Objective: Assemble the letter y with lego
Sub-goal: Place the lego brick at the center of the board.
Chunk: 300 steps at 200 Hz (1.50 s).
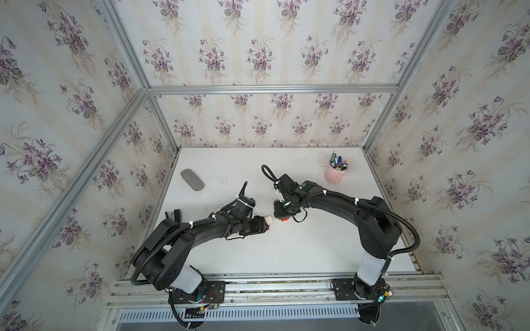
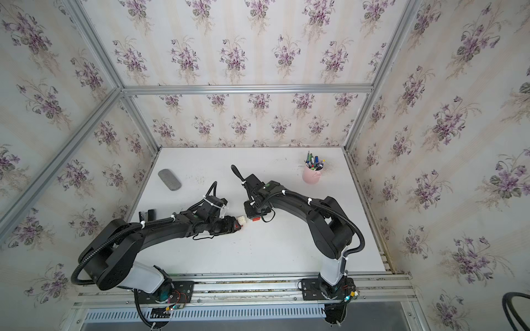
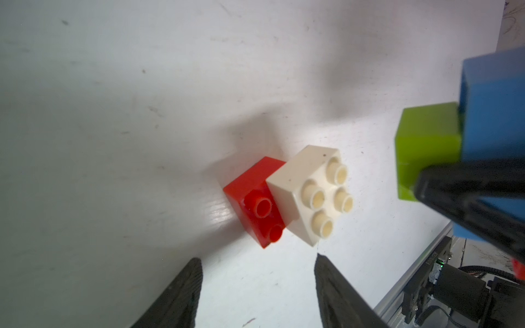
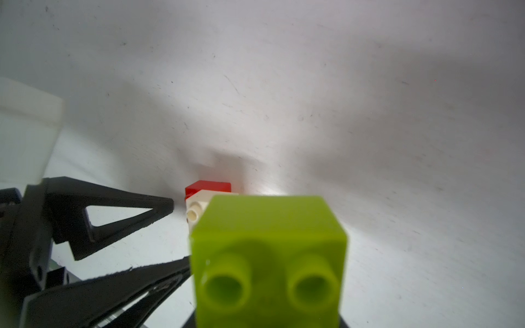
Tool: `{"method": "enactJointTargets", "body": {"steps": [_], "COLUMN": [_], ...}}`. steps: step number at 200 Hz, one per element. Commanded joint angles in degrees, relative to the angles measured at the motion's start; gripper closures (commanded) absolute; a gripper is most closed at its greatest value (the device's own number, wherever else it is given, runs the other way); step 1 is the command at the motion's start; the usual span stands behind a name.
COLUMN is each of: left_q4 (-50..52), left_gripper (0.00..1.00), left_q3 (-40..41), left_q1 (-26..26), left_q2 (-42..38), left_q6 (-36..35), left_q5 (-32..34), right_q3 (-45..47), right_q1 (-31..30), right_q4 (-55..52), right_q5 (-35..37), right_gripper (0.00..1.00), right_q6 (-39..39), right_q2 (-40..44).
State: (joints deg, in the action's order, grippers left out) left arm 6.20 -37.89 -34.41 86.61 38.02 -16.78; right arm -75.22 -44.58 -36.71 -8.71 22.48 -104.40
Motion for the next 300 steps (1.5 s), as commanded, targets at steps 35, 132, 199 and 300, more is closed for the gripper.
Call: {"method": "enactJointTargets", "body": {"steps": [35, 132, 199, 300], "left_q4": [10.3, 14.3, 14.5, 14.5], "left_gripper": [0.36, 0.36, 0.35, 0.35], "left_q3": [0.0, -0.5, -1.8, -2.5], "left_q1": [0.2, -0.3, -0.8, -1.5], "left_q2": [0.5, -3.4, -1.8, -1.2], "left_q6": [-1.6, -1.7, -1.7, -1.0], "left_q5": [9.9, 11.3, 10.6, 11.6], "right_q3": [0.5, 2.7, 2.2, 4.0], "right_q1": [1.1, 2.3, 2.2, 2.1], "right_q4": [0.5, -1.5, -2.8, -1.4], "right_q5": [0.6, 7.9, 9.9, 8.1], "right_gripper": [0.84, 0.81, 0.65, 0.63], "right_q6": [-2.6, -6.6, -6.8, -5.8], "right_q2": [0.6, -5.3, -4.2, -3.5]}}
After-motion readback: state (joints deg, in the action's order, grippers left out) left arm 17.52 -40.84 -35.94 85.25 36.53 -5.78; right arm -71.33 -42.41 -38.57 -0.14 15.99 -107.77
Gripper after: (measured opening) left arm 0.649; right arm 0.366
